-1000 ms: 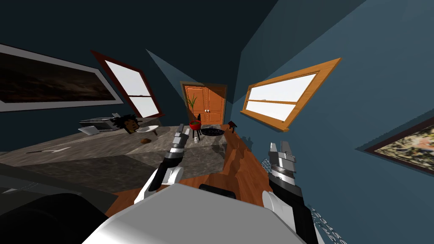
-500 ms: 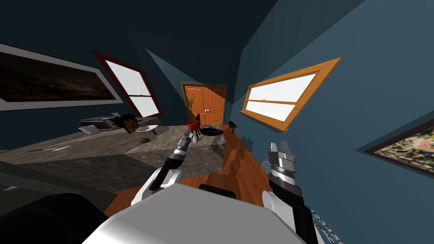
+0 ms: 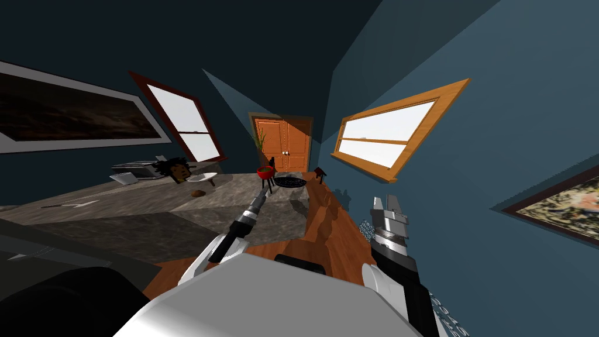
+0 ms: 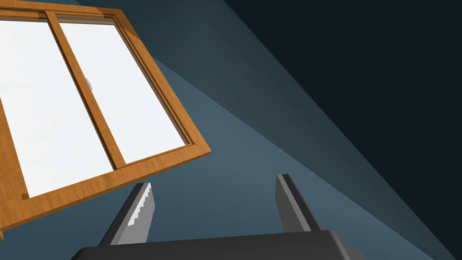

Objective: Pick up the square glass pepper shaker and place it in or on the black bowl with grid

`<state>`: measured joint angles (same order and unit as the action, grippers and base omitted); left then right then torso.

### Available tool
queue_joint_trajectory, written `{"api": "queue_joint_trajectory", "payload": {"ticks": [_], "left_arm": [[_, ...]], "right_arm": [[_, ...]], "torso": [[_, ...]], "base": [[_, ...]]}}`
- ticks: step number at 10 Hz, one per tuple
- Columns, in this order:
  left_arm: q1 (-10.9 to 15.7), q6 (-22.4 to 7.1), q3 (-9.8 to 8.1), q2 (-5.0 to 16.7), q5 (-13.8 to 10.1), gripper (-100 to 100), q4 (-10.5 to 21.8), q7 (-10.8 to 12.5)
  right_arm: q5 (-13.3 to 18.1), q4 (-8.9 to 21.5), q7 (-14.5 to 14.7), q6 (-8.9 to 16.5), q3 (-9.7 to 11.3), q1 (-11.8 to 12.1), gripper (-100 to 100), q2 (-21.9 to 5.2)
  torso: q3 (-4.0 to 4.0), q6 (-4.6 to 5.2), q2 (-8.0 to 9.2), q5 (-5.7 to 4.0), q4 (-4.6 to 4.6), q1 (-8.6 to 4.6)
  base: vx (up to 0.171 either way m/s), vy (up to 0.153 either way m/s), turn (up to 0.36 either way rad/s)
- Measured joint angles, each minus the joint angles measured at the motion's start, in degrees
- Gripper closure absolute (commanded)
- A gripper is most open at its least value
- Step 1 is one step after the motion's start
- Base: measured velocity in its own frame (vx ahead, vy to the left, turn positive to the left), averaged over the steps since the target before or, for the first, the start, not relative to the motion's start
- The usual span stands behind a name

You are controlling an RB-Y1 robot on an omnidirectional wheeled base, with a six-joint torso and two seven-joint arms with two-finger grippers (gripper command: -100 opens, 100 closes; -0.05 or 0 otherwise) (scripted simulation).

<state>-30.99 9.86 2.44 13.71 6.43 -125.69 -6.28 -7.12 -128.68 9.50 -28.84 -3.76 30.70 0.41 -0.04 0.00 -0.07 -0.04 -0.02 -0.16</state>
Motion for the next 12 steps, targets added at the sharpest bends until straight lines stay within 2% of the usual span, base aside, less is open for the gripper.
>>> {"api": "queue_joint_trajectory", "payload": {"ticks": [5, 7, 11, 12], "left_arm": [[-1.0, -6.0, 1.05, 3.7, 3.0, -100, 3.1, -1.4], [-1.0, -9.5, 0.8, 6.3, 3.3, -100, 3.7, -1.8], [-1.9, -14.3, 0.09, 11.2, 3.8, -100, 6.9, -3.8], [-1.9, -15.2, -0.02, 11.8, 3.8, -100, 7.1, -4.0]], "right_arm": [[0.0, 0.0, 0.0, 0.0, 0.0, 0.0, 0, 0.0], [0.0, 0.0, 0.0, 0.0, 0.0, 0.0, 0, 0.0], [0.0, 0.0, 0.0, 0.0, 0.0, 0.0, 0, 0.0], [0.0, 0.0, 0.0, 0.0, 0.0, 0.0, 0, 0.0]], "torso": [[-0.05, 0.01, -0.09, 0.02, -0.02, 0.08], [-0.09, 0.01, -0.15, 0.02, -0.03, 0.11], [-0.16, 0.0, -0.28, 0.03, -0.06, 0.14], [-0.11, 0.01, -0.18, 0.03, -0.04, 0.14]], "base": [[0.037, -0.032, 0.004], [0.061, -0.017, -0.003], [0.082, -0.015, -0.006], [0.049, -0.009, -0.009]]}}
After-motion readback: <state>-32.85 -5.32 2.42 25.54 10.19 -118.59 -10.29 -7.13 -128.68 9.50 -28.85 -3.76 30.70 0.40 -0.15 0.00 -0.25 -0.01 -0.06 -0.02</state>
